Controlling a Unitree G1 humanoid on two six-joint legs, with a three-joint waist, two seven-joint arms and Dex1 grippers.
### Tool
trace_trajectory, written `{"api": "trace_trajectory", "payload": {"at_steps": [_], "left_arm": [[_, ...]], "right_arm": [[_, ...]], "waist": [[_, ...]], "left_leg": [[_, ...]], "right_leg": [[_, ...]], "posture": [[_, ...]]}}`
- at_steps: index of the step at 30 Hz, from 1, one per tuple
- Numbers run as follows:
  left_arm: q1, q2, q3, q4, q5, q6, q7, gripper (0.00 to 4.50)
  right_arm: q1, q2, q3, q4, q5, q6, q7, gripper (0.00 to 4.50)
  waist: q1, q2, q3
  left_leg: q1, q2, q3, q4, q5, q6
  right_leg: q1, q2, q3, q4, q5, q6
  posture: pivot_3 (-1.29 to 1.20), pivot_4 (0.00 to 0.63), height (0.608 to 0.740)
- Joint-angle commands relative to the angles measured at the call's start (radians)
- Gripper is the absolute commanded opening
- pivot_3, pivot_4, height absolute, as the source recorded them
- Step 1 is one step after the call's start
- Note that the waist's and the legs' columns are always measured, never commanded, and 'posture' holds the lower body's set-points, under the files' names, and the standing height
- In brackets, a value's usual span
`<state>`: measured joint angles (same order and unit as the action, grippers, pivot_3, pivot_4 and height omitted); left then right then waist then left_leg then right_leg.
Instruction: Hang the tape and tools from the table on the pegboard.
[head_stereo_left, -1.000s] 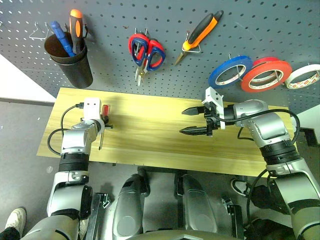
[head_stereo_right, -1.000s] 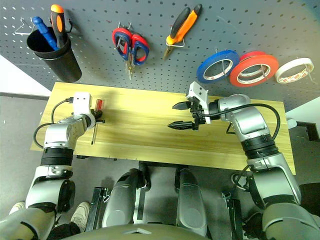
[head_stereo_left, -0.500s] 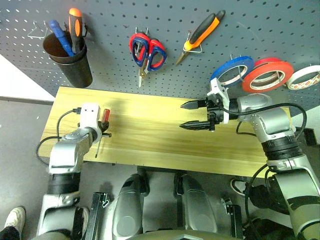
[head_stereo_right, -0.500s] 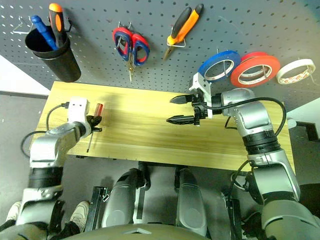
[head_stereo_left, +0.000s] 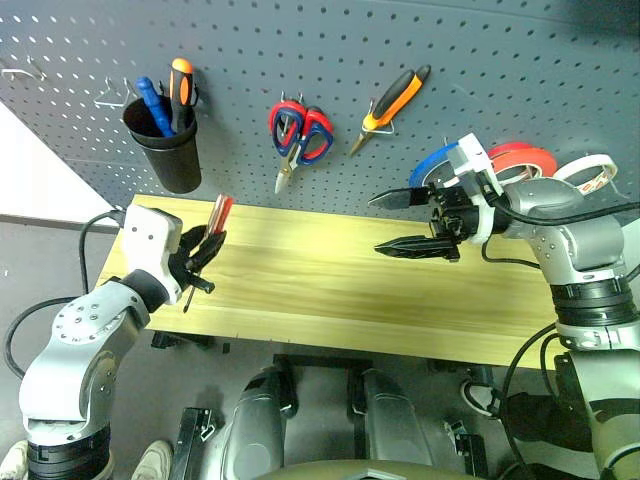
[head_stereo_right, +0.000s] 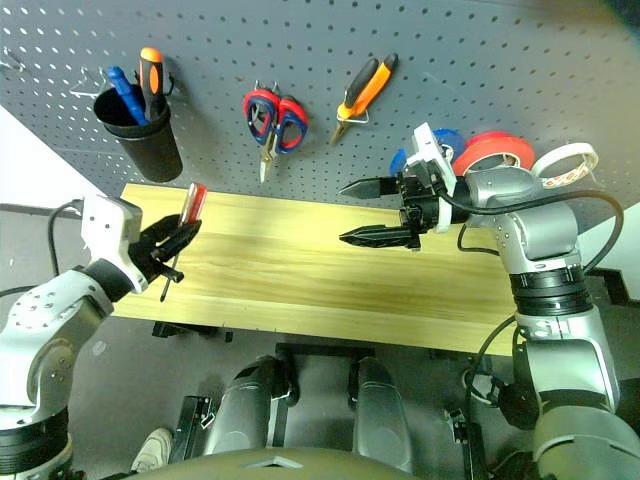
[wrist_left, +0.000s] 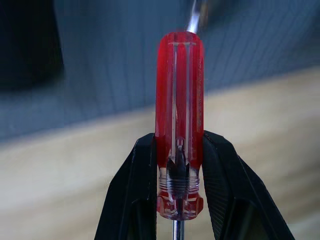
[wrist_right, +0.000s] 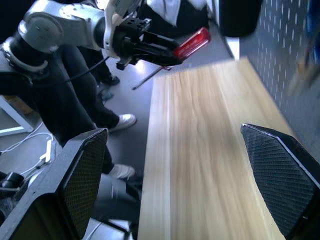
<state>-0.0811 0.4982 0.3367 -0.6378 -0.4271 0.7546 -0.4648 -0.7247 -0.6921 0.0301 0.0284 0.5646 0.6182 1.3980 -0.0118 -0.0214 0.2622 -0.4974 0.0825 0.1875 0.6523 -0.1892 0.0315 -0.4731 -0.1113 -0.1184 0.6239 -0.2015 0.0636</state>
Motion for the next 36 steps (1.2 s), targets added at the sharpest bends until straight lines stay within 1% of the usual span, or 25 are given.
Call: {"api": "trace_trajectory", "payload": {"at_steps": [1, 5, 9, 14, 16, 19, 22, 24, 27, 31, 36], "left_arm": [[-0.053, 0.001, 0.045, -0.018, -0.040, -0.090, -0.012, 0.89], [-0.128, 0.005, 0.062, 0.015, -0.057, -0.161, -0.009, 0.89], [-0.239, 0.018, 0.077, 0.079, -0.061, -0.210, 0.013, 0.89], [-0.339, 0.033, 0.068, 0.167, -0.017, -0.284, 0.047, 0.89], [-0.361, 0.034, 0.060, 0.194, -0.002, -0.322, 0.054, 0.89], [-0.441, 0.039, 0.051, 0.267, 0.026, -0.396, 0.069, 0.89], [-0.511, 0.051, 0.039, 0.337, 0.043, -0.433, 0.071, 0.89], [-0.555, 0.047, 0.041, 0.381, 0.040, -0.441, 0.089, 0.89], [-0.596, 0.047, 0.028, 0.436, 0.053, -0.472, 0.093, 0.89], [-0.641, 0.035, -0.008, 0.526, 0.087, -0.558, 0.083, 0.89], [-0.701, 0.022, -0.032, 0.760, 0.152, -0.714, 0.084, 0.89]], "right_arm": [[-0.017, -0.016, -0.072, -0.050, 0.058, 0.023, -0.030, 4.50], [-0.047, -0.007, -0.097, -0.040, 0.079, 0.027, -0.062, 4.50], [-0.086, 0.009, -0.114, -0.008, 0.090, 0.027, -0.095, 4.50], [-0.138, 0.051, -0.153, 0.038, 0.120, 0.017, -0.148, 4.50], [-0.156, 0.067, -0.167, 0.055, 0.123, 0.013, -0.171, 4.50], [-0.177, 0.075, -0.175, 0.071, 0.124, 0.018, -0.196, 4.50], [-0.185, 0.073, -0.181, 0.080, 0.130, 0.022, -0.210, 4.50], [-0.186, 0.073, -0.182, 0.082, 0.128, 0.014, -0.216, 4.50], [-0.182, 0.075, -0.185, 0.077, 0.128, 0.006, -0.224, 4.50], [-0.164, 0.077, -0.180, 0.067, 0.119, -0.013, -0.229, 4.50], [-0.152, 0.070, -0.182, 0.063, 0.109, -0.033, -0.242, 4.50]], "waist": [[0.001, 0.000, -0.016], [0.000, 0.000, -0.046], [-0.001, 0.001, -0.071], [-0.003, 0.002, -0.093], [-0.004, 0.003, -0.098], [-0.003, 0.004, -0.105], [-0.003, 0.002, -0.116], [-0.004, 0.003, -0.121], [-0.008, 0.003, -0.124], [-0.009, 0.003, -0.124], [-0.009, 0.003, -0.124]], "left_leg": [[0.000, 0.000, 0.000, 0.000, 0.000, 0.000], [0.000, -0.001, 0.001, 0.000, 0.001, 0.000], [0.003, 0.002, 0.002, 0.000, 0.001, -0.001], [0.011, 0.002, 0.002, -0.002, 0.001, -0.001], [0.014, 0.002, 0.003, -0.002, 0.001, -0.001], [0.014, 0.002, 0.003, -0.002, 0.001, -0.001], [0.014, 0.002, 0.003, -0.002, 0.001, -0.001], [0.014, 0.002, 0.004, -0.002, 0.001, -0.001], [0.016, 0.002, 0.004, -0.002, 0.001, -0.001], [0.018, 0.002, 0.005, -0.002, 0.001, -0.001], [0.018, 0.002, 0.005, 0.000, 0.002, 0.001]], "right_leg": [[0.000, 0.000, 0.000, 0.000, 0.000, 0.000], [0.001, 0.004, 0.000, -0.002, 0.000, 0.001], [0.005, 0.009, 0.000, -0.004, 0.000, 0.001], [0.012, 0.010, 0.000, -0.004, 0.000, 0.000], [0.014, 0.010, 0.000, -0.004, 0.000, 0.000], [0.014, 0.010, 0.000, -0.003, 0.000, 0.000], [0.014, 0.010, 0.000, -0.003, 0.000, 0.000], [0.014, 0.010, 0.001, -0.003, 0.000, 0.001], [0.015, 0.010, 0.001, -0.001, 0.000, 0.001], [0.015, 0.010, 0.002, 0.001, 0.000, 0.001], [0.015, 0.010, 0.002, 0.004, -0.001, 0.001]], "posture": [[0.03, 0.091, 0.730], [0.02, 0.071, 0.730], [0.02, 0.053, 0.730], [0.01, 0.039, 0.730], [0.01, 0.035, 0.730], [0.00, 0.028, 0.730], [-0.01, 0.026, 0.730], [-0.02, 0.026, 0.730], [-0.02, 0.031, 0.730], [-0.03, 0.036, 0.730], [-0.03, 0.040, 0.730]]}}
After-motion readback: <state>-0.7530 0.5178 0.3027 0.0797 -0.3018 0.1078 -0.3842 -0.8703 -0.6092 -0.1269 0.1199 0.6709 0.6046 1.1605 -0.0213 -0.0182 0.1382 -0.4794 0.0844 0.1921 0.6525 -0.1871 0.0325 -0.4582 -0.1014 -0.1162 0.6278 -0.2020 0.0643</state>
